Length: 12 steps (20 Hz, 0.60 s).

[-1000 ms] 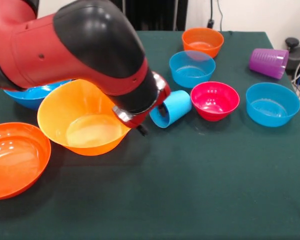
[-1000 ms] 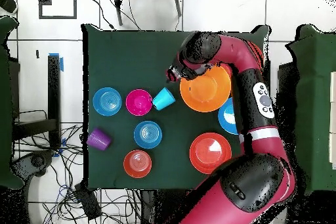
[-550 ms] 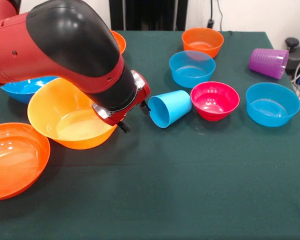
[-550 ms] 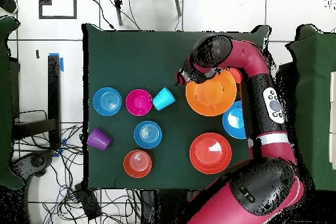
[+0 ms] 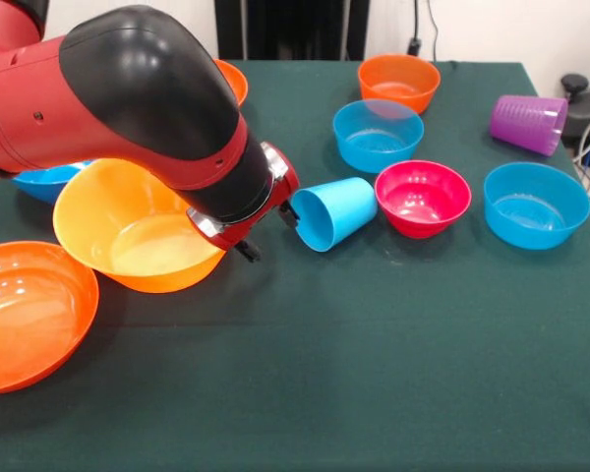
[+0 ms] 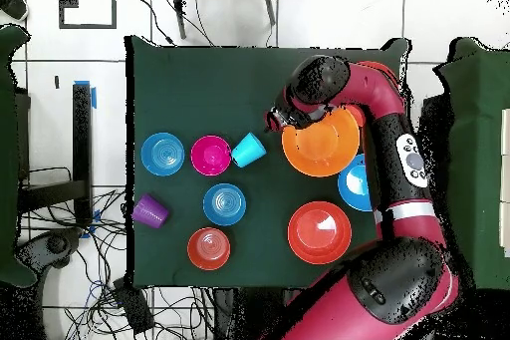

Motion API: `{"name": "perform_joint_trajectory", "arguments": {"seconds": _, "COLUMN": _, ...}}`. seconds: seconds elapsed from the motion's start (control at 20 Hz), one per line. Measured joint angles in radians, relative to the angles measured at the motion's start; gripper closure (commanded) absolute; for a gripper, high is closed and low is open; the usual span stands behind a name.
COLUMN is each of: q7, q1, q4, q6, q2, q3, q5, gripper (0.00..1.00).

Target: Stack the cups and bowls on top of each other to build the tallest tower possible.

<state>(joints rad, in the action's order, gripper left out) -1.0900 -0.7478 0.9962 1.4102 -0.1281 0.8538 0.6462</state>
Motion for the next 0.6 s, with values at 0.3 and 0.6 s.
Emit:
{"name": "perform_joint_trajectory", "arguments": {"seconds": 0.3, "q7": 0.0, "q1": 0.0, "q4": 0.005, "q6": 0.0, "q2": 0.0, "q3": 0.0, "q5": -0.003, "gripper": 0.0}}
{"name": "perform_joint_trajectory", "arguments": {"seconds": 0.6, "q7": 0.0, "q1": -0.005, "q4": 0.045, "q6": 0.0, "q2": -0.013, "q3": -0.002, "q5": -0.006, "gripper": 0.0}}
